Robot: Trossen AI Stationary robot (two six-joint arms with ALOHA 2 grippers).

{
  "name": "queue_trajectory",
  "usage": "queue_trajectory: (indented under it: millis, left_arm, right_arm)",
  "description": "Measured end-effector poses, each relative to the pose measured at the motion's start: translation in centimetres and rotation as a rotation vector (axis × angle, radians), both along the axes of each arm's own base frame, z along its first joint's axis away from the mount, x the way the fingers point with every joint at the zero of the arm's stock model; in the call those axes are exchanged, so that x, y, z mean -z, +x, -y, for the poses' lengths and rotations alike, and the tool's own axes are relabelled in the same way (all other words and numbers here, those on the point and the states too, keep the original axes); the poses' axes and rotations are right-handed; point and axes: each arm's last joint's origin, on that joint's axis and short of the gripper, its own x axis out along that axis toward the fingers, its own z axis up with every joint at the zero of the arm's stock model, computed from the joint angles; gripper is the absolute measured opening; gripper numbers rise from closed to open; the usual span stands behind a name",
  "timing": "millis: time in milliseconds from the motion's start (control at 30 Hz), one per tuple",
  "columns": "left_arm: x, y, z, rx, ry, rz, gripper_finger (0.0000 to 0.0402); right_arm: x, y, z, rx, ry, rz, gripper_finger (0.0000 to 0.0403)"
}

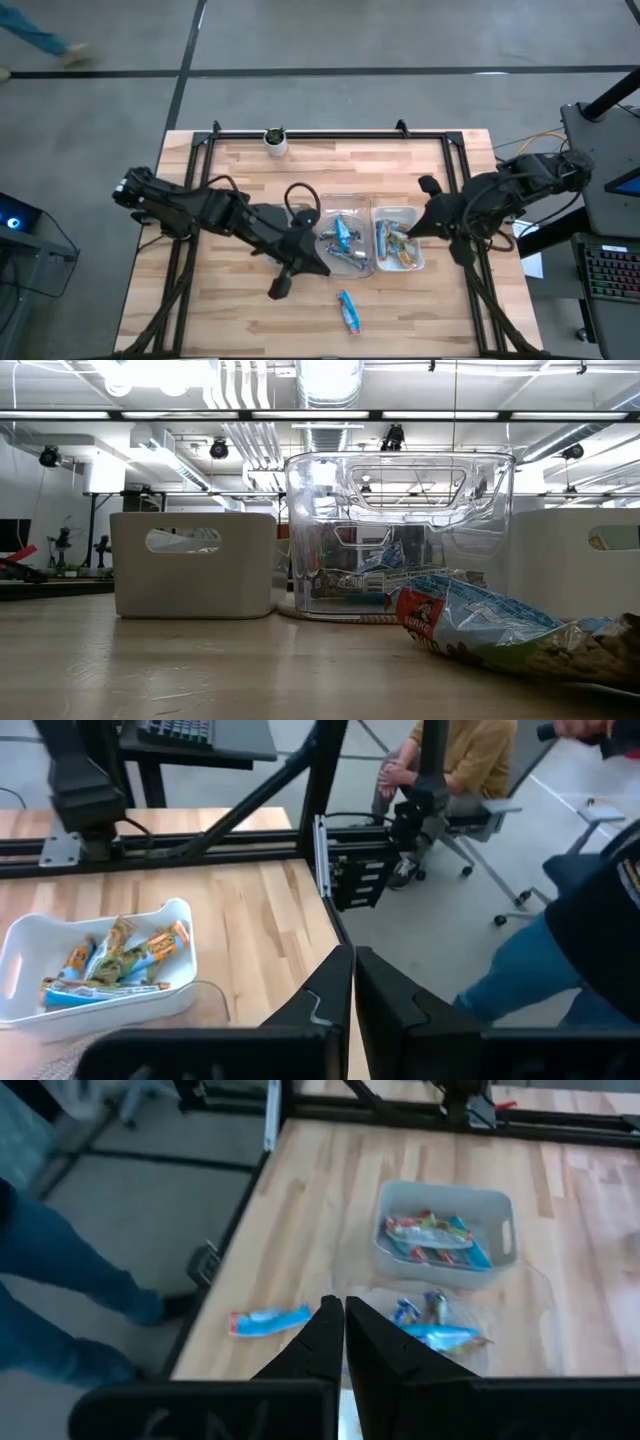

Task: Pick and place Granola Bars by type
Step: Put the red granola bar into the gray bin

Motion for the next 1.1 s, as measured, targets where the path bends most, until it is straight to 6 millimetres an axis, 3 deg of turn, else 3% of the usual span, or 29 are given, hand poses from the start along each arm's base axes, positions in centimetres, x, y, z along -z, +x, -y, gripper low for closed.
queue_trajectory:
  millis: [233,467,800,1100]
  left_arm:
    - [1.1,1.0,2.0,0.073,0.065,0.024,0.0]
    - [2.9,3.2,3.8,0.146,0.167,0.104,0.0]
    - [3.9,4.1,4.4,0.227,0.163,0.1,0.0]
    - [2.6,4.1,3.3,0.263,0.265,0.106,0.0]
  right_arm:
    - [1.0,0.1,-0.1,0.042,0.095,0.051,0.0008]
    - [1.8,1.0,-0.3,0.095,0.12,0.026,0.0008]
    - [1.9,1.3,-0.5,0.107,0.121,0.019,0.0008]
    - [1.2,0.6,-0.1,0.157,0.16,0.047,0.0008]
